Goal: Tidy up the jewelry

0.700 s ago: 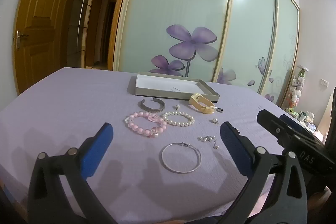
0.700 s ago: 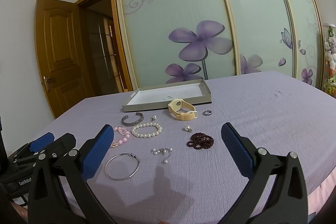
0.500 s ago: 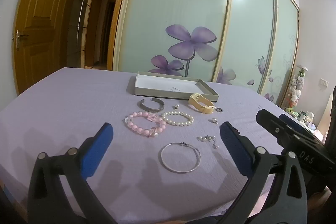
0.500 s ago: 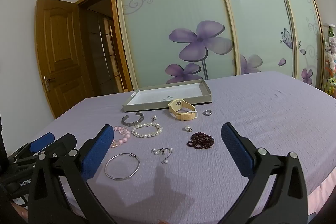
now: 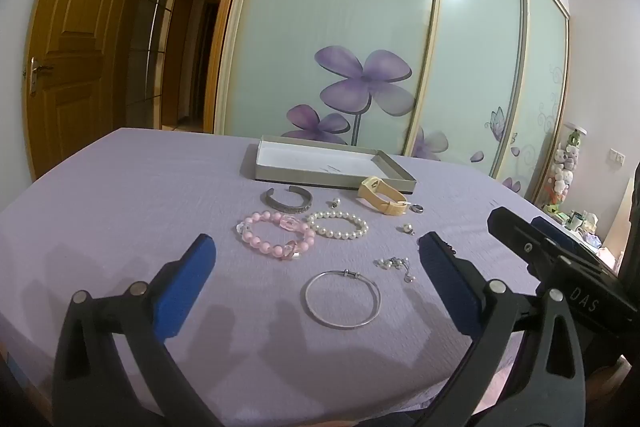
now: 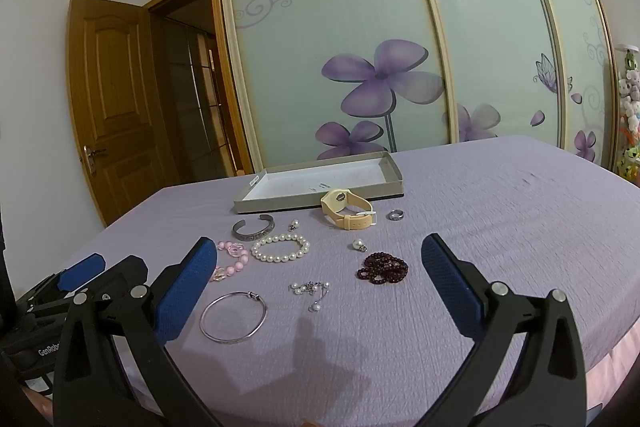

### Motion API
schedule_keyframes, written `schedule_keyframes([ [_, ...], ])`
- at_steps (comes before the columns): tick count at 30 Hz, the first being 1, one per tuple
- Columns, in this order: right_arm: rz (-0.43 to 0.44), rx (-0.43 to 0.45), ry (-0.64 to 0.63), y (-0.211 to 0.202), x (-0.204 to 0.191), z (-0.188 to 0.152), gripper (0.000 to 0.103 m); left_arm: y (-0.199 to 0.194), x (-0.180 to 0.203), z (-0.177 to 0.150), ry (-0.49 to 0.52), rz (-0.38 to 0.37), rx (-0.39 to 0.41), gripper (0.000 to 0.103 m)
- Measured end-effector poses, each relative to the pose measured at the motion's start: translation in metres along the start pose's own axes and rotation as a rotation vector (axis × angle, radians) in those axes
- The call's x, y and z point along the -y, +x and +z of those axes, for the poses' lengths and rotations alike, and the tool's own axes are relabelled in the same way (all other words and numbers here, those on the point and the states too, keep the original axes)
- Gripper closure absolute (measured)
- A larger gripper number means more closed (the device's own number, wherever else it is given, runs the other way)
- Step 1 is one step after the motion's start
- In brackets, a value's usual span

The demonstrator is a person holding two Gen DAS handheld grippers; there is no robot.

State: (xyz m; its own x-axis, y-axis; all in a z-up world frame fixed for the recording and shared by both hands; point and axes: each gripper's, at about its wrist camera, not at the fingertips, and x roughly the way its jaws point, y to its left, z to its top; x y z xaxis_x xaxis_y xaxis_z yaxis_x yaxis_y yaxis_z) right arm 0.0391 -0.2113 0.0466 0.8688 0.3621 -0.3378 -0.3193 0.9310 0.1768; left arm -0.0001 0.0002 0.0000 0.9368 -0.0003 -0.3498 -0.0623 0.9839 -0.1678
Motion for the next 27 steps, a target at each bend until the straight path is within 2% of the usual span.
schedule_keyframes([
  [27, 0.000, 0.000, 0.000, -0.0013, -0.0004, 0.0024, 0.001, 0.0015, 0.0041, -0.0027, -0.005, 0.002, -0.003, 0.002],
])
